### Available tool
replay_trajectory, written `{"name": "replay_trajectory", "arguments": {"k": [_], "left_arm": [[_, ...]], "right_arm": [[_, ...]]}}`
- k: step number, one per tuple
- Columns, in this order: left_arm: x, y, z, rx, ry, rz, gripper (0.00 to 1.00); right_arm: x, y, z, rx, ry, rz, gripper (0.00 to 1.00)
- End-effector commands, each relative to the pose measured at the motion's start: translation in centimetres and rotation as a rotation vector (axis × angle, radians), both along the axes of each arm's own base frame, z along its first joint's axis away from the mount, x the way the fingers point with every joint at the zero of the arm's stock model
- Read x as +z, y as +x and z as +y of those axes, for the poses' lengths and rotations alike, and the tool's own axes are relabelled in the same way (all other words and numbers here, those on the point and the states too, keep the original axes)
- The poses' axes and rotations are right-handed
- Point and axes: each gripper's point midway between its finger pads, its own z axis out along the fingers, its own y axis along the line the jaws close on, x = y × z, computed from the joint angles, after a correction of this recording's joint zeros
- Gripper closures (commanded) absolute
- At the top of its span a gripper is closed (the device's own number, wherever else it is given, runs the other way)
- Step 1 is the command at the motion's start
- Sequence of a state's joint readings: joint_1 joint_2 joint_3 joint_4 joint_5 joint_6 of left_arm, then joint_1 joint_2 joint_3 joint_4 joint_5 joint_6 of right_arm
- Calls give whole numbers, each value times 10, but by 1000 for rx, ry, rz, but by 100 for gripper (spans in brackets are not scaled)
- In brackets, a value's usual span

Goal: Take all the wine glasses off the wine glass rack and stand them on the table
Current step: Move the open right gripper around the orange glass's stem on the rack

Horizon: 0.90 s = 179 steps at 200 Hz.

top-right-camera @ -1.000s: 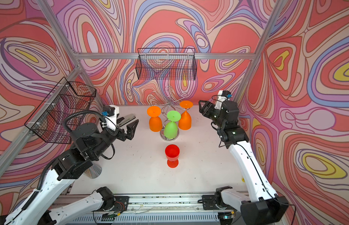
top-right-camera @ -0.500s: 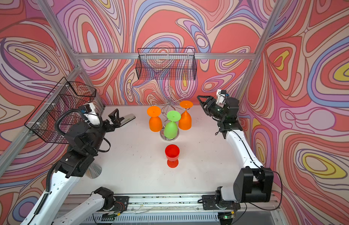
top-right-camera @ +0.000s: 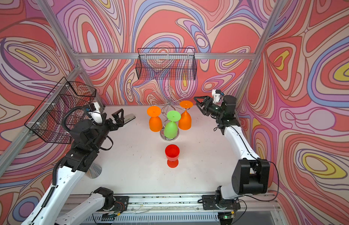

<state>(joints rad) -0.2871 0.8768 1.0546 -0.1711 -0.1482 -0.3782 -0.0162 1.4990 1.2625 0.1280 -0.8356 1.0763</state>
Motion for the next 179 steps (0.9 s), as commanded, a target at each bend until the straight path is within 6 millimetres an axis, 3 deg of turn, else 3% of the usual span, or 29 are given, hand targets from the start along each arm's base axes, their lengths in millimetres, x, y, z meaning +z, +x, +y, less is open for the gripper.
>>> {"name": "replay_trajectory", "arguments": {"k": [1,21,115,179], "left_arm": [[11,-3,-1,-14,-26,-33,1],[10,-3,-1,-14,-21,-30,1],[8,-2,-4,-31,-15,-23,1],[6,-3,-2,-22,-3,-18,1]], "right_arm": [[2,-3,6,47,-24,-3,38],[0,-3,8,62,-18,4,43],[-5,-6,33,129,-32,7,48],[-1,-6,34,130,-34,-2,66]]}}
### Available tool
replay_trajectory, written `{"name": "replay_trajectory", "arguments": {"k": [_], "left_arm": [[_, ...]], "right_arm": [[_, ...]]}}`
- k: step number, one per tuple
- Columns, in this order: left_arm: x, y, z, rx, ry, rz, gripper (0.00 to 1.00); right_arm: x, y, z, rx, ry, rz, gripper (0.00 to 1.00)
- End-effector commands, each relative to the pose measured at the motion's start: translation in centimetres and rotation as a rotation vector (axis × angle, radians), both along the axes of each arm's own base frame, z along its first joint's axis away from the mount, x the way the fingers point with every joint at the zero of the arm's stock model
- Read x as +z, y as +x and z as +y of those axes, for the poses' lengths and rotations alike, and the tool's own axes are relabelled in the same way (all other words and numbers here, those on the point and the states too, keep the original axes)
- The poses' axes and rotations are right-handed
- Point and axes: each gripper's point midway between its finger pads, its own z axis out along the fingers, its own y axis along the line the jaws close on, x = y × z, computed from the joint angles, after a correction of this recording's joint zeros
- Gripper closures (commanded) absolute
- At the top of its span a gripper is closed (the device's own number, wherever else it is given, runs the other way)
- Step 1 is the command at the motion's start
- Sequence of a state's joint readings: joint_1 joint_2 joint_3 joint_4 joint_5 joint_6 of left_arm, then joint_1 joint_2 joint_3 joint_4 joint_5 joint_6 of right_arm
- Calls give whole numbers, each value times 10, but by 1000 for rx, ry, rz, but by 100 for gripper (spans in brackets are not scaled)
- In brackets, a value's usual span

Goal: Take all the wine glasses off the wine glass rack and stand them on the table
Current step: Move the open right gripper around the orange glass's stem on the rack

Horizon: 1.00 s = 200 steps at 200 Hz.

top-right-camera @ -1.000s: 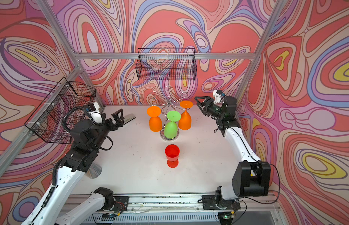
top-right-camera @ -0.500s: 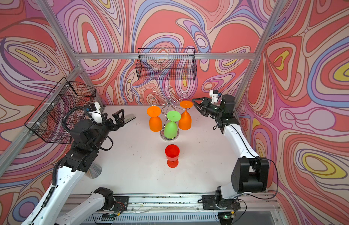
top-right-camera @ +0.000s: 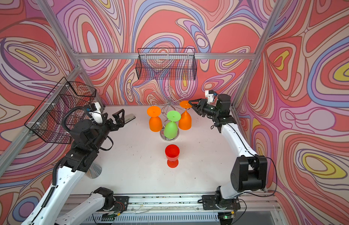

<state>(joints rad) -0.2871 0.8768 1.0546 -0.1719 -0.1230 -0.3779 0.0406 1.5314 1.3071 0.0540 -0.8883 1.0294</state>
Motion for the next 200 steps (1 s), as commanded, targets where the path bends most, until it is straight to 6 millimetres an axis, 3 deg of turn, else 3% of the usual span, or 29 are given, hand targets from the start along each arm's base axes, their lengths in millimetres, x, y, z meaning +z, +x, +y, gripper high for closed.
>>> {"name": "replay_trajectory", "arguments": {"k": [1,146,176,200], "left_arm": [[6,-3,2,3,-2,-19,1],[6,-6,6,19,12,-21,1],[6,-6,6,16,9,-21,1],[4,-5,5,12,11,-17,1]], "right_arm": [[5,2,3,17,-9,-28,66],[6,-2,9,32,-27,-32,91],[10,-4,8,28,-32,-31,100],[12,-5,7,22,-33,-24,100]]}}
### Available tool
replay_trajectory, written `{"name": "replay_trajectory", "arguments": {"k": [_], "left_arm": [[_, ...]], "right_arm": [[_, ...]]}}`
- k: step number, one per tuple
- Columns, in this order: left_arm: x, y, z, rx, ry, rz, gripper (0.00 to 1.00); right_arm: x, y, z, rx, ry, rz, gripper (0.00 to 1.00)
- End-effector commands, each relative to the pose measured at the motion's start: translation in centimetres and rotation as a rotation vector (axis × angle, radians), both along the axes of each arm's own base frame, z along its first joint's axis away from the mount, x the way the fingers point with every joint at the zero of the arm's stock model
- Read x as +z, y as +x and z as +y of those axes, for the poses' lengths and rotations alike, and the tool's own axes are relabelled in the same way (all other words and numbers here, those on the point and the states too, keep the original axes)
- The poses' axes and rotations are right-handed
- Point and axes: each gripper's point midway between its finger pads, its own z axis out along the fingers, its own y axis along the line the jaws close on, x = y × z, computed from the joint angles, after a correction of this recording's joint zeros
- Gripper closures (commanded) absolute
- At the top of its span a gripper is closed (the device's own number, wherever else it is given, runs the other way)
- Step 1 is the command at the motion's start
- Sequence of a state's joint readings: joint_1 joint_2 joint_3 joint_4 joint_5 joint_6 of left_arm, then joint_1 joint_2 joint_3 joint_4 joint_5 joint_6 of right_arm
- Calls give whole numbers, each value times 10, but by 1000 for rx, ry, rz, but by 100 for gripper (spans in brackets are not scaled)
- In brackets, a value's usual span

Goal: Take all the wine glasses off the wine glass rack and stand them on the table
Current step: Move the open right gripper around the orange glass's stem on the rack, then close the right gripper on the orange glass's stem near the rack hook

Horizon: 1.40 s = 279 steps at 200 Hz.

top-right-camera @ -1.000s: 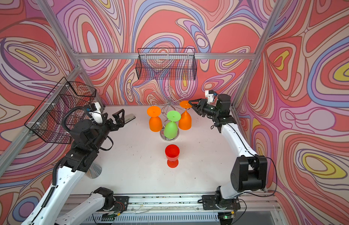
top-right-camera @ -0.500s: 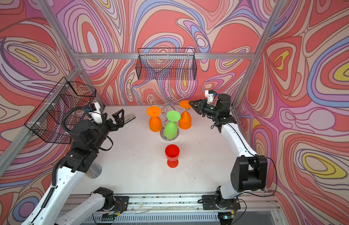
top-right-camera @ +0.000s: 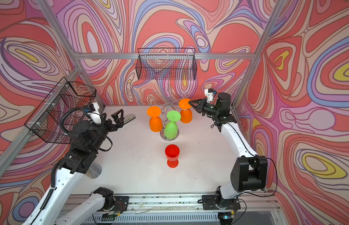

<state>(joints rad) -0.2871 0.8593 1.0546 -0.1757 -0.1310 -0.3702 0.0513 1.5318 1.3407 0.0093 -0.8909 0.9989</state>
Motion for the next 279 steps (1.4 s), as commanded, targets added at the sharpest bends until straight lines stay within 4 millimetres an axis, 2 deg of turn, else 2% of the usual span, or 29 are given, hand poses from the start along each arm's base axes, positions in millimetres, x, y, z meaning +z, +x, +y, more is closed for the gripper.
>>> {"name": "replay_trajectory", "arguments": {"k": [1,95,184,279], "left_arm": [[0,-1,2,5,6,-3,1],[-3,0,0,-6,17,6,1],[-6,0,-1,-16,27,16,1],[-8,1,-4,-25,28,21,1]], "right_arm": [[6,-3,2,4,-14,-10,100],[26,-11,5,25,58,1,100],[31,-14,-4,2,77,5,100],[35,-29,-11,1,64,-1,100]]}}
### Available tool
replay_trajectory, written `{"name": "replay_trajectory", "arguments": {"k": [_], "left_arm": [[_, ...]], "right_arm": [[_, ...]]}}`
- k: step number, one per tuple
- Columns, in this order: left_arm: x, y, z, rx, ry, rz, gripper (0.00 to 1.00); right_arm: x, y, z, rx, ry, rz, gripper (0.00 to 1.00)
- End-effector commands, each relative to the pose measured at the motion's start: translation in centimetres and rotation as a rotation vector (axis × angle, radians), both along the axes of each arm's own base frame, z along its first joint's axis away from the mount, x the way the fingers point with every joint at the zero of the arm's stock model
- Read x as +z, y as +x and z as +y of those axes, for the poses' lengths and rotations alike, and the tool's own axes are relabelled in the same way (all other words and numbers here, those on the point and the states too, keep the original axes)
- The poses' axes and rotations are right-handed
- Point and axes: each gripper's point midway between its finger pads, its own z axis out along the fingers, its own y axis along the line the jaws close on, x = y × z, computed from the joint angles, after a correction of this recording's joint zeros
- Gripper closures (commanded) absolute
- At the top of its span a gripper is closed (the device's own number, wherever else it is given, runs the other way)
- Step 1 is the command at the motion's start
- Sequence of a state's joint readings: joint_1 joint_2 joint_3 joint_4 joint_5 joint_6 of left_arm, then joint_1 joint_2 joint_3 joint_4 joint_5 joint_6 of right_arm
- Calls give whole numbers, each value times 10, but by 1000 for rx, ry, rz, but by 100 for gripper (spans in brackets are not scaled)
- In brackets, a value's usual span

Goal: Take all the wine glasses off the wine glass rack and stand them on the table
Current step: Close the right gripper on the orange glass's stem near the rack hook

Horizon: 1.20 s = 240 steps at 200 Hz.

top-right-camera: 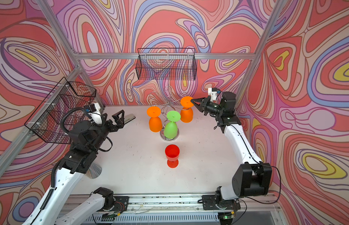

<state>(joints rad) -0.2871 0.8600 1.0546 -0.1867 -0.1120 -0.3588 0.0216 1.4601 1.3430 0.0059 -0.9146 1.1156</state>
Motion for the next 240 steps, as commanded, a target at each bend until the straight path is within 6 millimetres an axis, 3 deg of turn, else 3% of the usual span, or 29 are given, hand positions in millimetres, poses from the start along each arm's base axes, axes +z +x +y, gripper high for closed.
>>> {"name": "replay_trajectory", "arguments": {"k": [1,86,167,240], "left_arm": [[-5,1,0,-5,14,10,1],[-6,1,-1,-8,13,12,1],[-8,2,-2,-14,11,17,1],[-8,2,-2,-13,12,16,1]], "right_arm": [[4,-12,0,16,-10,-24,100],[-3,-24,2,34,-7,-12,100],[-7,-18,2,33,22,2,100],[-3,-17,20,65,13,-9,100]]}}
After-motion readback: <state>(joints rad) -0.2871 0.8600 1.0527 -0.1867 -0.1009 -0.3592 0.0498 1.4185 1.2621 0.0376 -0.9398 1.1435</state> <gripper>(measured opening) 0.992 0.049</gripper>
